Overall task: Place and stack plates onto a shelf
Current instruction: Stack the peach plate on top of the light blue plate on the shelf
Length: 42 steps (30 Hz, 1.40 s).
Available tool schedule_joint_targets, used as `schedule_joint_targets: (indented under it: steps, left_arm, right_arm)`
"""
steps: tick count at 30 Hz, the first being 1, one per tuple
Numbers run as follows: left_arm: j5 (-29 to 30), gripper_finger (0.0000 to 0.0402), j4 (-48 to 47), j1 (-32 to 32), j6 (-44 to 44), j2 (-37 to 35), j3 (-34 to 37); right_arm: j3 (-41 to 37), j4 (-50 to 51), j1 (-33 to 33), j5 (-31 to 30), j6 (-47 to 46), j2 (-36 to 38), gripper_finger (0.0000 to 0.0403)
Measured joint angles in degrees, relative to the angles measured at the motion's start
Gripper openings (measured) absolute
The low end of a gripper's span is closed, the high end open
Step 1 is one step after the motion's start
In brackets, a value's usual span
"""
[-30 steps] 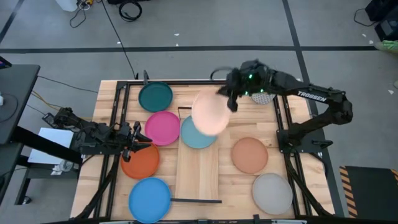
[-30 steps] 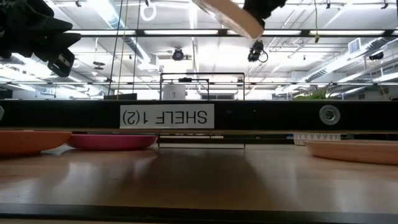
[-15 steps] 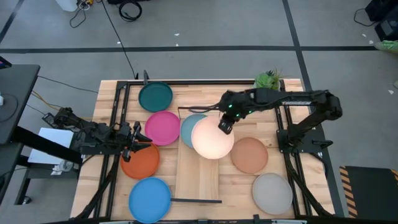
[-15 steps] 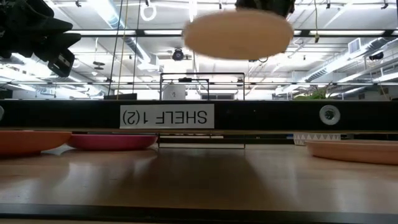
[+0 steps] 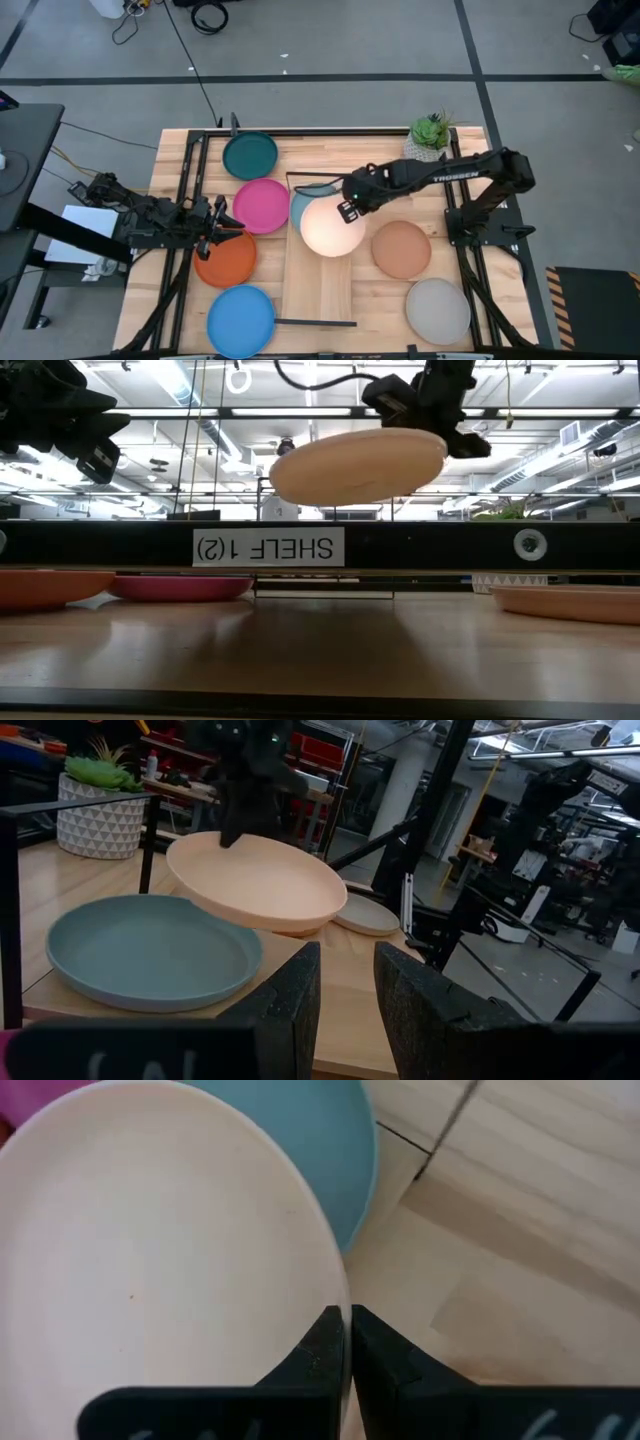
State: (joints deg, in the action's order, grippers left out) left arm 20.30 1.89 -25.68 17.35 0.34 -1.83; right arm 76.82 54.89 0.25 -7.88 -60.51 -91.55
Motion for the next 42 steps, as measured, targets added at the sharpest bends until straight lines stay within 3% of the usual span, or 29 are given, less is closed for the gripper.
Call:
schedule_joint_targets:
  steps: [6, 17, 24, 33, 42]
  left_arm:
    - [0.0, 0.0103, 0.0, 0.0, 0.0, 0.0, 0.0]
    - [0.0, 0.0103, 0.0, 0.0, 0.0, 0.0, 0.0]
    - [0.0, 0.0103, -0.1, 0.0, 0.0, 0.0, 0.0]
    - [0.0, 0.0103, 0.0, 0.0, 0.0, 0.0, 0.0]
    - [0.0, 0.0103, 0.0, 0.0, 0.0, 0.0, 0.0]
  right_arm:
    - [0.0, -0.5, 1.7, -4.2, -8.3, -0.2, 0.0019]
    - [-7.1, -12.4, 0.6, -6.7, -20.3, -1.2, 0.0018]
    - [-9.3, -17.6, 1.2, -11.6, -26.5, -1.2, 0.0019]
    - [-9.4, -18.2, 2.7, -13.0, -28.0, -2.4, 0.0029]
    - [-9.4, -19.9, 2.5, -8.6, -25.1, -4.9, 0.0085]
